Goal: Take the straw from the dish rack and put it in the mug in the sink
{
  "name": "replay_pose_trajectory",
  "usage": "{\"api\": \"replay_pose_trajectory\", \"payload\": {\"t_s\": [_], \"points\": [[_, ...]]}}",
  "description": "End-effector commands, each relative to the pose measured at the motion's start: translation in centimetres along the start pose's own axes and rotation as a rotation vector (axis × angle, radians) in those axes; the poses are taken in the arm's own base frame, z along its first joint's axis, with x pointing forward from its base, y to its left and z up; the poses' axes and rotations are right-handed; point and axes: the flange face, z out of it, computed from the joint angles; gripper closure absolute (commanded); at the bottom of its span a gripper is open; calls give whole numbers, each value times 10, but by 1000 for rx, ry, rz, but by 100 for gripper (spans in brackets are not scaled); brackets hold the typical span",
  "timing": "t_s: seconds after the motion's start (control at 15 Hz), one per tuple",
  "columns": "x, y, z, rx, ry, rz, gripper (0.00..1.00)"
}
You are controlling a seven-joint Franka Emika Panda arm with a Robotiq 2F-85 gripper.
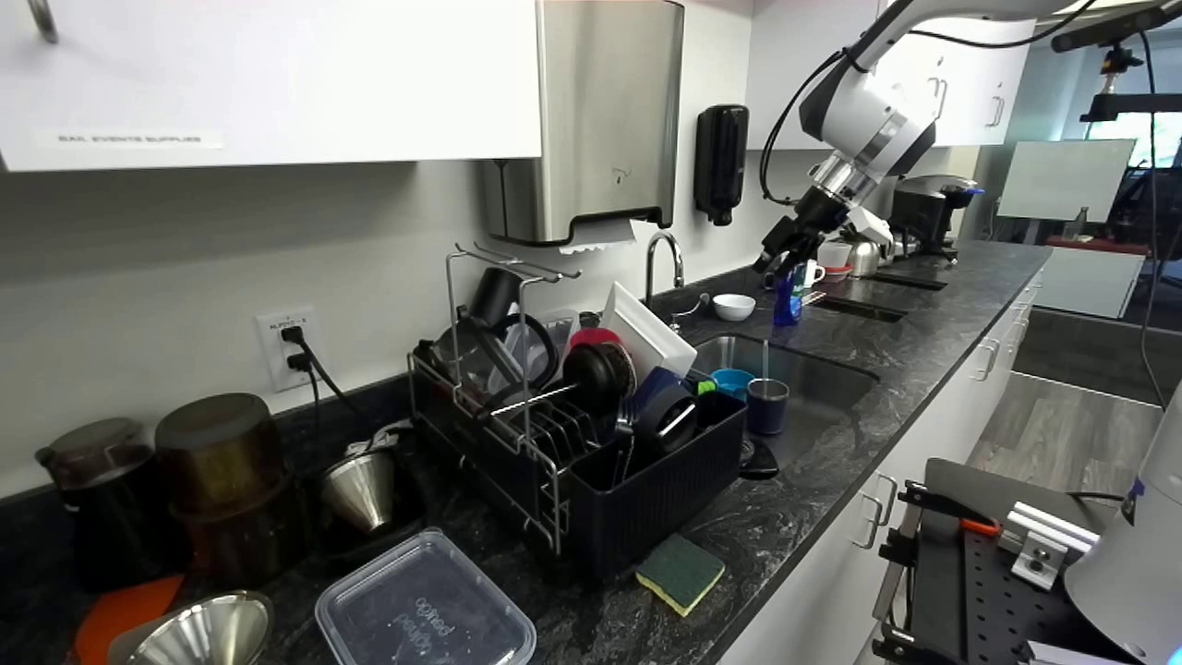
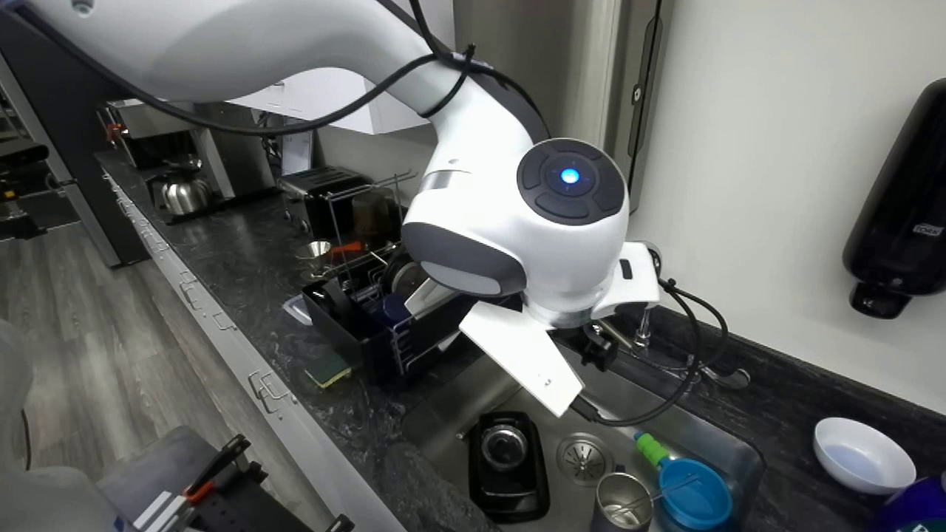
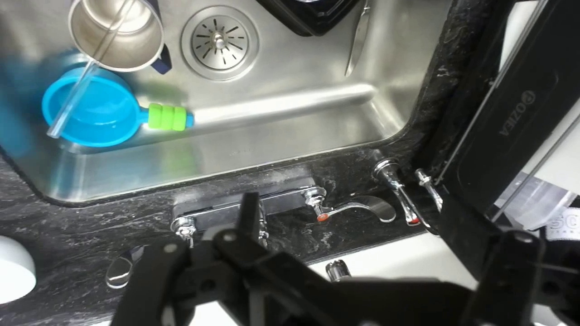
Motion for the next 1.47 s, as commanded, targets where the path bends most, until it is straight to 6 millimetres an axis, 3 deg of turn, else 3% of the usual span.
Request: {"api": "replay_pose_trajectory", "payload": {"t_s": [0.0, 0.73, 1.4], "points": [[-11, -8, -3, -126, 20, -1, 0], [-42, -26, 16, -339, -77, -159, 0], [-44, -31, 12, -397, -242, -400, 0]]}}
